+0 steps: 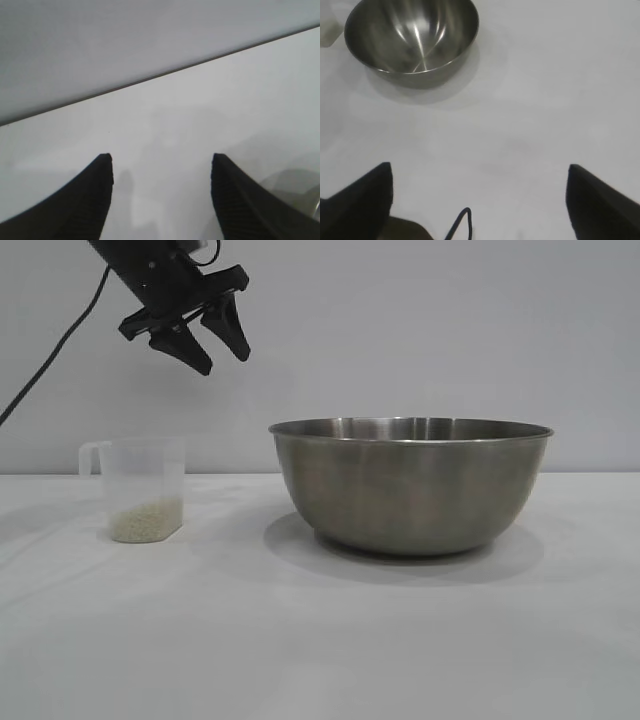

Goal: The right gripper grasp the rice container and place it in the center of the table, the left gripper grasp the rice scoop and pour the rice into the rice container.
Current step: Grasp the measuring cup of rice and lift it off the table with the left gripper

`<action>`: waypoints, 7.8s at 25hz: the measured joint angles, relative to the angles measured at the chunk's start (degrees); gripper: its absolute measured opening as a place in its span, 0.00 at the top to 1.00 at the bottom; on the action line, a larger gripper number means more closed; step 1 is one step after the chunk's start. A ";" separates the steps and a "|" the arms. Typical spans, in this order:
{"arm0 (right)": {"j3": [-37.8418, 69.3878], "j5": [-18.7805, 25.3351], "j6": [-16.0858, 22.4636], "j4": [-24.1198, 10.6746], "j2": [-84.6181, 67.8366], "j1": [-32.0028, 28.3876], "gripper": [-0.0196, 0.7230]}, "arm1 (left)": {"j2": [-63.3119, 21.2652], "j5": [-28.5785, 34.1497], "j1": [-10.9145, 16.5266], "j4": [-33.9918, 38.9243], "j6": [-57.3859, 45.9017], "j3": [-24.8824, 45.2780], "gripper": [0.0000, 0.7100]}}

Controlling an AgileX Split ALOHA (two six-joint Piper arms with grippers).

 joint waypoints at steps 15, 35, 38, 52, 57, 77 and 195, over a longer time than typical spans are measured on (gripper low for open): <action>0.24 0.32 0.75 -0.11 -1.06 0.00 0.19 | -0.13 0.23 0.00 1.35 0.32 0.00 0.47; 0.24 0.32 0.75 -0.21 -1.06 0.00 0.97 | -12.99 -10.92 0.00 -17.64 7.96 5.16 0.47; 0.24 0.32 0.75 -0.21 -1.06 0.00 0.97 | -13.33 -19.04 -0.72 -29.25 13.18 9.71 0.47; 0.24 0.32 0.75 -0.21 -1.06 0.00 0.97 | -14.40 -15.27 -3.04 -37.24 49.73 16.47 0.63; 0.24 0.32 0.75 -0.21 -1.06 0.00 0.90 | -18.37 -15.69 -3.04 -29.87 52.37 16.47 0.61; 0.24 0.32 0.75 -0.33 -1.06 0.00 0.90 | -22.66 -17.75 -2.34 -27.45 41.87 22.90 0.61; 0.24 0.32 0.75 -0.22 -1.06 0.00 0.90 | -5.87 -106.91 -2.03 40.94 -25.07 77.78 0.87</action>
